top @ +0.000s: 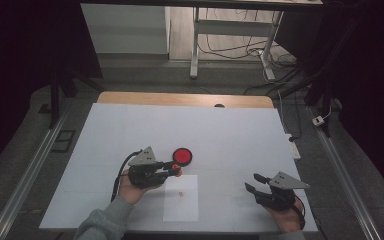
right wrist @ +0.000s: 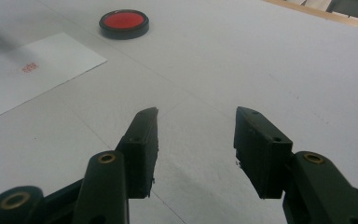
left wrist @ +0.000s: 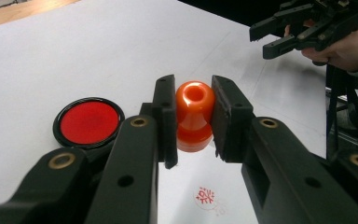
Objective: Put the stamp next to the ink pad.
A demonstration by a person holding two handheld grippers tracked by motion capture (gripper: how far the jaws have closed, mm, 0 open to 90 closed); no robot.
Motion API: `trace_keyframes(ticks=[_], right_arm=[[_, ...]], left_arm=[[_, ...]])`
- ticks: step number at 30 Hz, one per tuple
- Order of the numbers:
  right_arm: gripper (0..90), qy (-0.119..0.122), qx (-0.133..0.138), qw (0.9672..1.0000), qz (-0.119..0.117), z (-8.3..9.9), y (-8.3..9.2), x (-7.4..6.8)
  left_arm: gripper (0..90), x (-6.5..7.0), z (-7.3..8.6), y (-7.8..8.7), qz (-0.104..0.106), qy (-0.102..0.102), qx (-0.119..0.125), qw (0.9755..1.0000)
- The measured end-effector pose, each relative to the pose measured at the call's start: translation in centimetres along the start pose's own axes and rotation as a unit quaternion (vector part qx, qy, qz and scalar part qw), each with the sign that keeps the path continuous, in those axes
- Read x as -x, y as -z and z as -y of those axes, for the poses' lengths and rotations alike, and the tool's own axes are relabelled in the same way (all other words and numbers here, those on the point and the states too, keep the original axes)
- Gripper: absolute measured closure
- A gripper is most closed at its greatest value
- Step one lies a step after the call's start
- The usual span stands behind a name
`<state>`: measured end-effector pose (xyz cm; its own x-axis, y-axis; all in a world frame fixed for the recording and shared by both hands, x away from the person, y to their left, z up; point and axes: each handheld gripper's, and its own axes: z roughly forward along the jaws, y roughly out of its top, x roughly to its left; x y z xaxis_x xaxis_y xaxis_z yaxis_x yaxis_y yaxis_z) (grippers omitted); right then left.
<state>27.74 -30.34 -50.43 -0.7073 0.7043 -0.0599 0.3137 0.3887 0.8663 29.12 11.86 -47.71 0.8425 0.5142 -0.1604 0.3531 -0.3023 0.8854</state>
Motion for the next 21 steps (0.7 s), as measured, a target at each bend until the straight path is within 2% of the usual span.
trace_keyframes(ticks=[12,16,21], right_arm=[[49.0,0.009,-0.01,0.9999,-0.001,0.0,-0.5,0.1],[49.0,0.004,-0.007,1.0,0.0,0.0,-0.6,0.4],[49.1,0.003,-0.005,1.0,0.001,0.0,-0.7,0.6]], left_arm=[[72.7,-1.1,-0.2,-0.1,-0.018,0.009,-0.008,0.9998],[72.7,-2.3,-0.8,-0.4,-0.026,0.024,-0.005,0.9994],[72.7,-4.1,-2.1,-1.4,-0.047,0.037,-0.012,0.9981]])
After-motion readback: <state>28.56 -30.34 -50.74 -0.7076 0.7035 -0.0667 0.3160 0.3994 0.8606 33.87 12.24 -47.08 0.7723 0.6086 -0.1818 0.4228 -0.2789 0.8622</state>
